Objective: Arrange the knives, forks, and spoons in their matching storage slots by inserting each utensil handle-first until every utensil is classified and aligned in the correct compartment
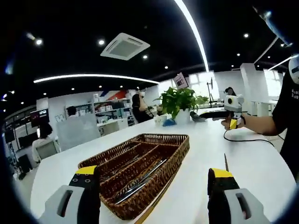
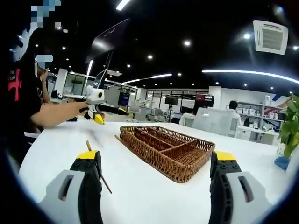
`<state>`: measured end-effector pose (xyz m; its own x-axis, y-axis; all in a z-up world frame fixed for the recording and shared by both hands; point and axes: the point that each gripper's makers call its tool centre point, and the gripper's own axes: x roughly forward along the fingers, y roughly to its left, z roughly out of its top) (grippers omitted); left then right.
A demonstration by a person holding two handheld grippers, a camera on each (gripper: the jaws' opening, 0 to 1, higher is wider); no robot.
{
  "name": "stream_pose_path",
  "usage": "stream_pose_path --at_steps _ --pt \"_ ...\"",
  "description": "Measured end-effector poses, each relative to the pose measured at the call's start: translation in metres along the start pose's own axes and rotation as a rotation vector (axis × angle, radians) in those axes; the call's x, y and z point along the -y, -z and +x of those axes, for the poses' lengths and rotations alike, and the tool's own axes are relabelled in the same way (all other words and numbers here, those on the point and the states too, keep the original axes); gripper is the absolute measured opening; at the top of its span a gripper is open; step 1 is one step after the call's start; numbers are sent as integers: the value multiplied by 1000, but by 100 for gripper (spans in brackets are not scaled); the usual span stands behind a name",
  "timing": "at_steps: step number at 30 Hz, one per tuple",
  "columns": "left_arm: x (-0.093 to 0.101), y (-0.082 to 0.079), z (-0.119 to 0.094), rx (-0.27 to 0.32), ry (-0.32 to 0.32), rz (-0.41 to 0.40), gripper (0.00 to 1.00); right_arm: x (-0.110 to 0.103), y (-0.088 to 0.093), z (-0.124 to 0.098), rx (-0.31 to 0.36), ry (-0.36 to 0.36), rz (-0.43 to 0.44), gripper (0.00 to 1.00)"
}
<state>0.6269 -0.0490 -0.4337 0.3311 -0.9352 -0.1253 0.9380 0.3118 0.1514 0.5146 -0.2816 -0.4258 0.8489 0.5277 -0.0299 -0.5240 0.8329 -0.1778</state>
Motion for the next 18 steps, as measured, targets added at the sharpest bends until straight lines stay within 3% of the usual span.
stream_pose_path --at_steps 4,7,11,18 --pt "-2 6 -8 10 -38 -21 100 13 -9 4 7 18 -35 99" --pt "6 23 -14 -48 -33 -35 100 12 -12 0 32 18 -20 100" --pt "16 32 -18 -96 -38 -14 100 8 -7 -6 35 28 -10 100" --pt "25 43 -16 -78 -25 -25 100 6 13 -10 34 33 28 100"
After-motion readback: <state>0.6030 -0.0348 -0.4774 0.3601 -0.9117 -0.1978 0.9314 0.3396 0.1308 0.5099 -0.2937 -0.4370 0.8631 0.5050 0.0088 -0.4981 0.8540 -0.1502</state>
